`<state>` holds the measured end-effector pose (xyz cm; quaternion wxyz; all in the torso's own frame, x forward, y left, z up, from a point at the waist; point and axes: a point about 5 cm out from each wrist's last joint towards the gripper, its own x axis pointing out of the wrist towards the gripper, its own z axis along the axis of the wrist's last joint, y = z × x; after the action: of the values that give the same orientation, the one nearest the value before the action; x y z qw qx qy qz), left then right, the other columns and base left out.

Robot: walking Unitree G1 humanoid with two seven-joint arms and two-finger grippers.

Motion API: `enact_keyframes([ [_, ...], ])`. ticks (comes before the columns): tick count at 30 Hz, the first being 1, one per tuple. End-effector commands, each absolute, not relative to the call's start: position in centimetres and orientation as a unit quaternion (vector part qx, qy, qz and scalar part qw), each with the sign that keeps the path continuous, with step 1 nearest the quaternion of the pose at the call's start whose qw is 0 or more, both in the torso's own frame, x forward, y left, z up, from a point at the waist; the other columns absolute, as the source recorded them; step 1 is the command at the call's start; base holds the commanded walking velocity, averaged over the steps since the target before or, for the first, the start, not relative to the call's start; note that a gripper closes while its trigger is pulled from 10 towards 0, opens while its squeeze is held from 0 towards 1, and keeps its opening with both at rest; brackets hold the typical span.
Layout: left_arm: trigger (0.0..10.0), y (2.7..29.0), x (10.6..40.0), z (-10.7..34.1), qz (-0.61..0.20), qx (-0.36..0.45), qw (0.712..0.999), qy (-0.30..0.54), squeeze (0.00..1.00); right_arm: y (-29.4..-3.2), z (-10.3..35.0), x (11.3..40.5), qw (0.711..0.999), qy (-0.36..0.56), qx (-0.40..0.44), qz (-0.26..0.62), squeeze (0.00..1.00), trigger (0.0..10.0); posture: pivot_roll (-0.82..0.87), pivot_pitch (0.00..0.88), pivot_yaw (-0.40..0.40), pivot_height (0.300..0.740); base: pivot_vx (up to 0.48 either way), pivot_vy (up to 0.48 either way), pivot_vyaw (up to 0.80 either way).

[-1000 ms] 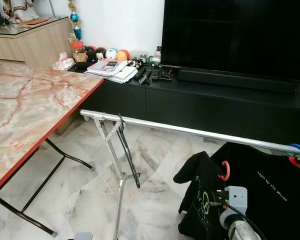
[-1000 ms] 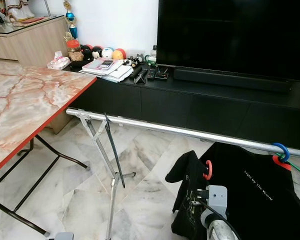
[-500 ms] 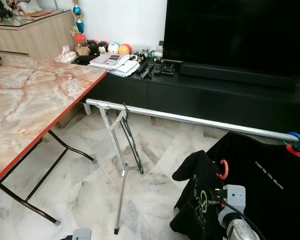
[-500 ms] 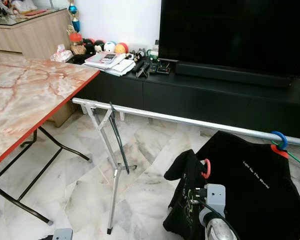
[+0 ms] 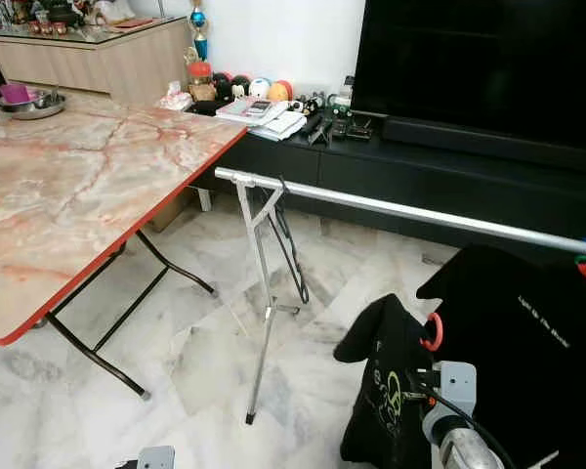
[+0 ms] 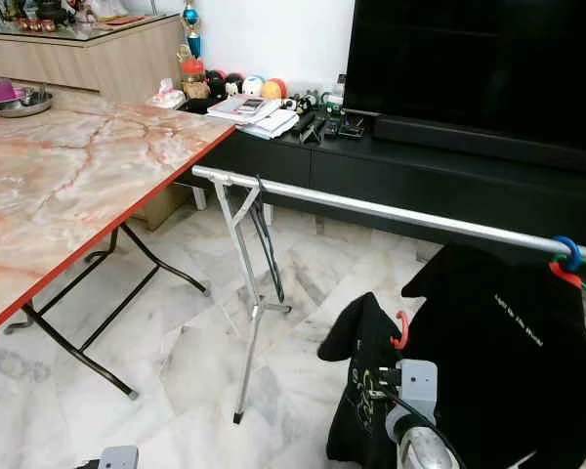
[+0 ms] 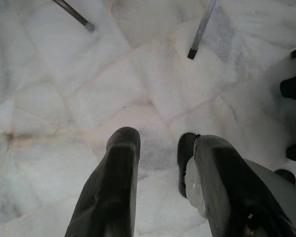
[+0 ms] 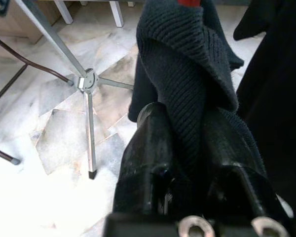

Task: Hang hanger

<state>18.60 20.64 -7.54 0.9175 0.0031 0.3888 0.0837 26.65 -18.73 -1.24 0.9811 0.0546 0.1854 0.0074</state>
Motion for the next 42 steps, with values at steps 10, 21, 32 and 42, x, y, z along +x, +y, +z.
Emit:
enact_keyframes([
  [10,10.0,20.77,18.12,-7.82,0.087,0.005,0.912,0.402,0.0,-18.98,-0.78,27.0,0.984,0.172,0.048,0.007,0.0,10.0,0.13,0.02,-0.031,0.74,-0.075,0.0,0.0],
  [21,10.0,20.87,17.99,-7.88,0.096,-0.004,0.91,0.404,0.0,-18.92,-0.78,27.02,0.984,0.173,0.047,0.007,0.0,10.0,0.14,0.022,-0.032,0.74,0.0,0.262,0.0],
  [32,10.0,20.85,17.78,-8.02,0.095,-0.004,0.907,0.41,0.0,-18.96,-0.79,27.06,0.983,0.175,0.046,0.004,0.0,10.0,0.14,0.022,-0.033,0.74,0.0,0.453,0.0],
  [42,10.0,20.84,17.74,-8.04,0.089,0.001,0.907,0.411,0.0,-18.94,-0.8,27.1,0.983,0.176,0.048,0.002,0.0,10.0,0.14,0.022,-0.033,0.74,0.0,0.0,0.0],
])
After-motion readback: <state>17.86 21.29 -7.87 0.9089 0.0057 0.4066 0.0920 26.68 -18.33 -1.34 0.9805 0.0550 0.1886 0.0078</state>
